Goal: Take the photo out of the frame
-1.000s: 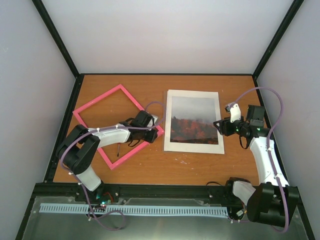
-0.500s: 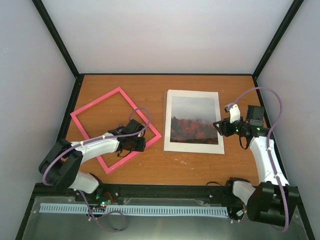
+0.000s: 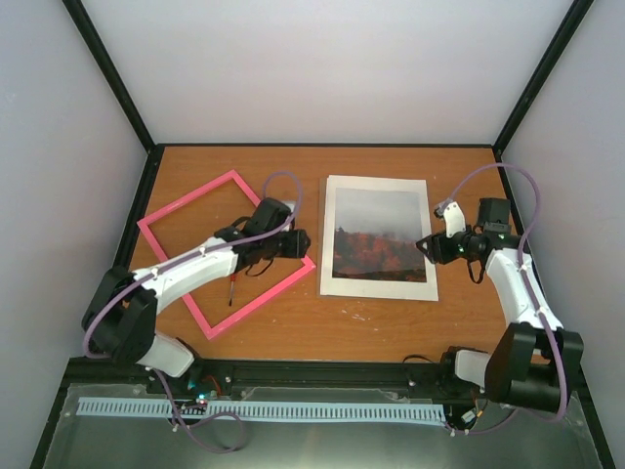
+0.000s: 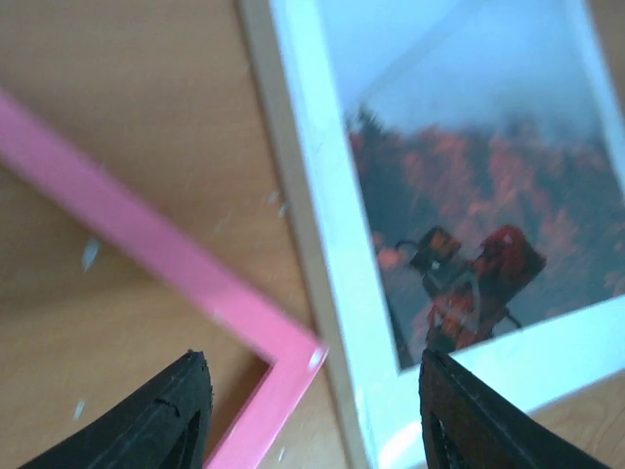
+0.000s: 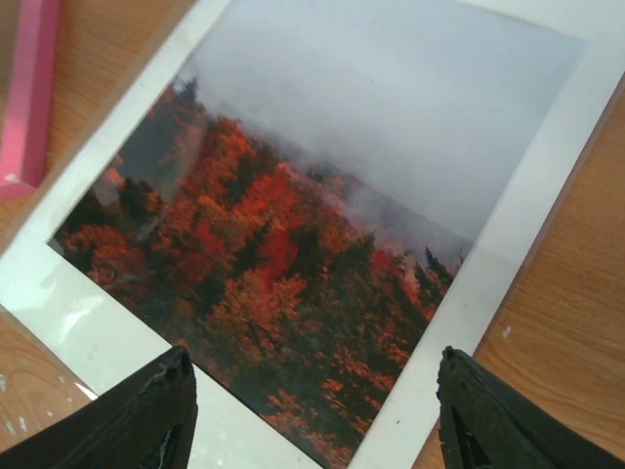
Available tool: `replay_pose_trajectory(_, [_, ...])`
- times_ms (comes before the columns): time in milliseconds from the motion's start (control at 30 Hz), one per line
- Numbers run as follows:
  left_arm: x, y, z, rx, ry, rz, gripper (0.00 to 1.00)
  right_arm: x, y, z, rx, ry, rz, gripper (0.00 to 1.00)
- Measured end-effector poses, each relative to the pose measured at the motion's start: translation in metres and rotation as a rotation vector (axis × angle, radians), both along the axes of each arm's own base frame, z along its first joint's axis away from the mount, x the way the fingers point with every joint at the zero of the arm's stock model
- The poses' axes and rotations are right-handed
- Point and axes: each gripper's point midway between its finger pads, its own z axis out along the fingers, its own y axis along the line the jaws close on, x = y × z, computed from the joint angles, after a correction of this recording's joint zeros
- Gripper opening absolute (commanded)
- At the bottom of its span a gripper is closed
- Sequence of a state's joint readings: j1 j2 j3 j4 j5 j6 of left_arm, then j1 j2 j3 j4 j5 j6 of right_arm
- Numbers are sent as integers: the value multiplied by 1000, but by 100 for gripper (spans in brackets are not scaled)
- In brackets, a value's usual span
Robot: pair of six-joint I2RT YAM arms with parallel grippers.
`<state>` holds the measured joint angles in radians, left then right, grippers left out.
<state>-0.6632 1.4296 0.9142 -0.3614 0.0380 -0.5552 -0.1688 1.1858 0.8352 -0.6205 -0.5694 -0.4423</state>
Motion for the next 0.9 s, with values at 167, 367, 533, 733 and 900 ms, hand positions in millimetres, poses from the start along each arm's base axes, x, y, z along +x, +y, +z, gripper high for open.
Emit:
replay_pose_trajectory(167, [39, -34, 18, -54, -66, -22, 61, 3, -7, -23, -48, 79, 13, 68])
replay_pose_trajectory(367, [79, -66, -7, -38, -42, -24, 62, 15, -19, -43, -110, 143, 18, 69])
replay_pose_trajectory(533, [113, -86, -38, 3, -19, -4, 62, 28, -26, -63, -128, 210, 15, 69])
replay_pose_trajectory(733, [118, -79, -70, 66, 31, 54, 65, 26, -28, -83, -134, 272, 17, 69])
replay_pose_trajectory(900, [119, -72, -77, 78, 53, 94, 67, 24, -28, -92, -131, 301, 22, 69])
